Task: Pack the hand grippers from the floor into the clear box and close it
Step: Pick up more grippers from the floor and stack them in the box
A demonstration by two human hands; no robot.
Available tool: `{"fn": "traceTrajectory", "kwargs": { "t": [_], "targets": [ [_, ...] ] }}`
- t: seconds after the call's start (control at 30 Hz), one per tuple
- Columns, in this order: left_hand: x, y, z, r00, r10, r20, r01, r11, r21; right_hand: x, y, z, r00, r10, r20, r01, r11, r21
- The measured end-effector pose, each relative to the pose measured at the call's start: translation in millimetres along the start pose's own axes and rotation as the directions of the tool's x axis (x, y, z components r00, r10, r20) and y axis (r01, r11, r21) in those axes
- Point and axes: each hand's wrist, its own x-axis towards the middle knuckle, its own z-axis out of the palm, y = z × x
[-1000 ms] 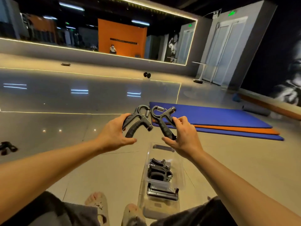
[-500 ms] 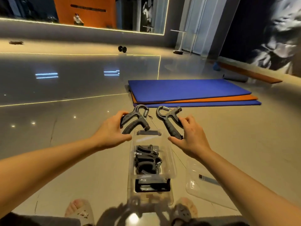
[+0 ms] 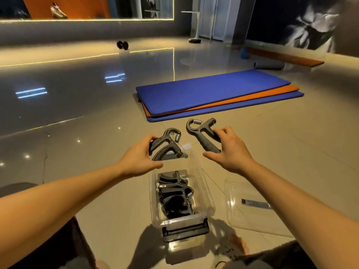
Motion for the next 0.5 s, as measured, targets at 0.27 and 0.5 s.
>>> {"fn": "traceTrajectory", "kwargs": {
  "t": [0.27, 0.5],
  "targets": [
    [63, 2, 7, 0.983, 0.071, 0.171, -0.079, 0.996, 0.042, 55, -11, 20, 0.997, 0.076, -0.028, -0.073, 0.992, 0.101],
    [79, -37, 32, 0.957, 0.090, 0.277, -0.089, 0.996, -0.018, 64, 5, 56, 0.988, 0.129, 0.083, -0.138, 0.983, 0.120]
  ]
}}
